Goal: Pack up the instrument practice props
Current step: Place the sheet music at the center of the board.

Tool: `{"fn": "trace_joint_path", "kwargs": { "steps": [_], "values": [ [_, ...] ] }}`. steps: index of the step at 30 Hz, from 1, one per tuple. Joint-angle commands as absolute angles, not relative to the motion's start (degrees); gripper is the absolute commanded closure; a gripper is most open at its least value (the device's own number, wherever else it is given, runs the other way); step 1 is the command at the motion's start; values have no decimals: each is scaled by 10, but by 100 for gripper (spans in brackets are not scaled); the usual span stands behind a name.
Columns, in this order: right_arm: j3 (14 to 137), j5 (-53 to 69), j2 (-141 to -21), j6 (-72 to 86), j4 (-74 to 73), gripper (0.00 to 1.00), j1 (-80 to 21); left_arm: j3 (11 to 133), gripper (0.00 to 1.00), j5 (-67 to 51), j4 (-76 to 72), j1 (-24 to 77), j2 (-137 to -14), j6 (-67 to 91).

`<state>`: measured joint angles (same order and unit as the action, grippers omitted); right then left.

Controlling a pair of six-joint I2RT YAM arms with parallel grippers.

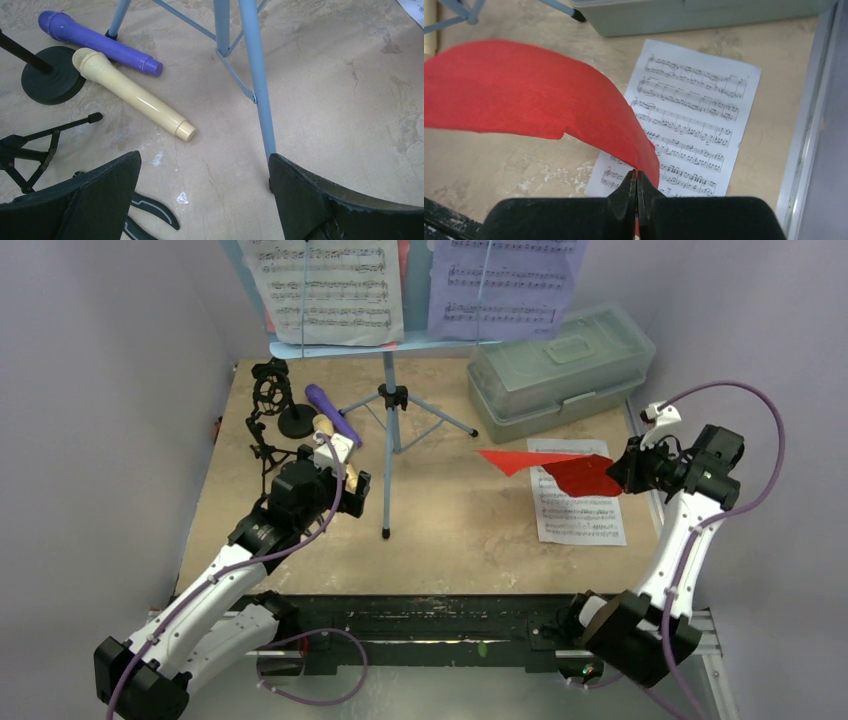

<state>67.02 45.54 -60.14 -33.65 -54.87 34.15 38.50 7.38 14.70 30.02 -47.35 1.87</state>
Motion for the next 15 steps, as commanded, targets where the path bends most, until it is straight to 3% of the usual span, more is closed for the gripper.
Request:
{"fn": "trace_joint_path", "kwargs": {
  "steps": [1,15],
  "values": [
    [635,392,-659,-269,-425,100,345,390,0,65,134,297,-462,20],
    [575,241,-737,-268,-232,100,345,390,0,63,133,297,-463,19]
  ]
}}
